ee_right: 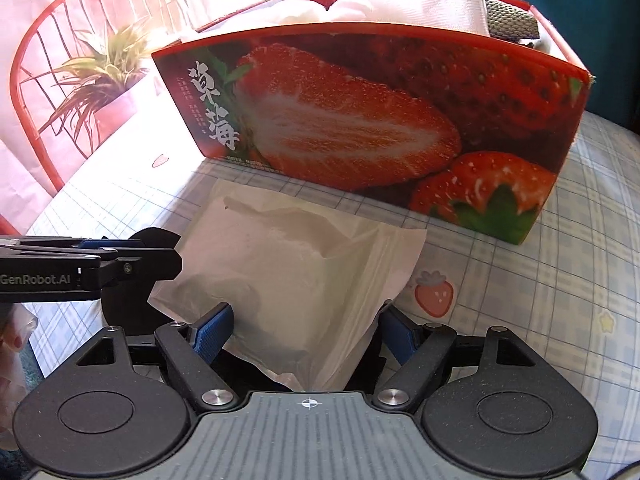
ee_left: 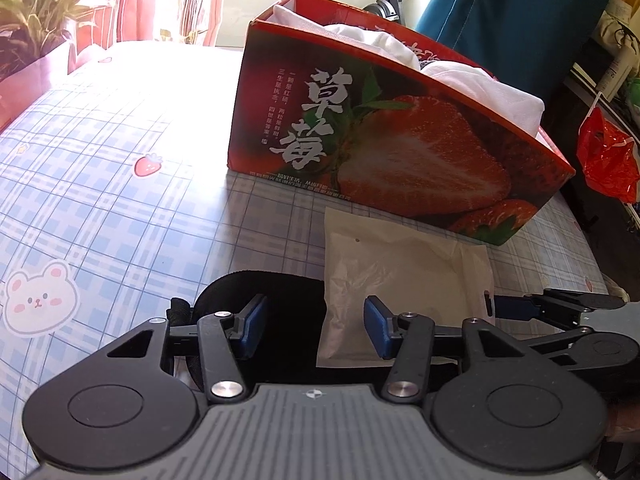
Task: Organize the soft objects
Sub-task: 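Close the left tool on the white sachet while the right tool grasps it too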
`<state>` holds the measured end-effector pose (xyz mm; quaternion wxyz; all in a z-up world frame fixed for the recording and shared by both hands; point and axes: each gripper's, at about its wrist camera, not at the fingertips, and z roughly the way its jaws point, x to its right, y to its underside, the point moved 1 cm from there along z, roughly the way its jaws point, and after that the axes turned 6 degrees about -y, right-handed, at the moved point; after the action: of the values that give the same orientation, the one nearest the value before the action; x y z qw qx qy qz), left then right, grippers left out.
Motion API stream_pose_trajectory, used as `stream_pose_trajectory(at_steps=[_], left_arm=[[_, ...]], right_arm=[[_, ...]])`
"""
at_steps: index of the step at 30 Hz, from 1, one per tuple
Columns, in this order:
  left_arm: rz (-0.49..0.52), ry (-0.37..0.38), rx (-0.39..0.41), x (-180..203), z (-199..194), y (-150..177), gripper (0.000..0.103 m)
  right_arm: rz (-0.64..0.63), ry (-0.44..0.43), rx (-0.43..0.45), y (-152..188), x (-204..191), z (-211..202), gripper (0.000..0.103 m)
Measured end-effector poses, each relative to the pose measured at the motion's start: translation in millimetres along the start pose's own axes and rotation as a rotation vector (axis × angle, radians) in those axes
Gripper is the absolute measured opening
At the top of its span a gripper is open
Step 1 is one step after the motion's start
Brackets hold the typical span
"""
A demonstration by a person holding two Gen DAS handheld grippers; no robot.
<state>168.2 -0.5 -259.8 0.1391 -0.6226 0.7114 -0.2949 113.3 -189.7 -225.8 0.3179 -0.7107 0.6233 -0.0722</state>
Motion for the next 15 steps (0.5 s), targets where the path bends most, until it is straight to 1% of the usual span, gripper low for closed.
stream_pose_trajectory(at_steps=[7, 11, 15], left_arm=[[-0.004, 0.009, 0.004, -1, 2, 3, 0.055], [-0.007, 0.016, 0.006, -3, -1, 4, 0.055], [-0.007, 0.034, 0.004, -3, -5, 7, 0.054]], right_arm=[[-0.026, 0.042, 0.055, 10, 1, -15, 0.076], [-0.004, 0.053, 0.083, 16, 6, -23, 0.076], [0.045, 0.045, 0.102, 24, 15, -30, 0.074]])
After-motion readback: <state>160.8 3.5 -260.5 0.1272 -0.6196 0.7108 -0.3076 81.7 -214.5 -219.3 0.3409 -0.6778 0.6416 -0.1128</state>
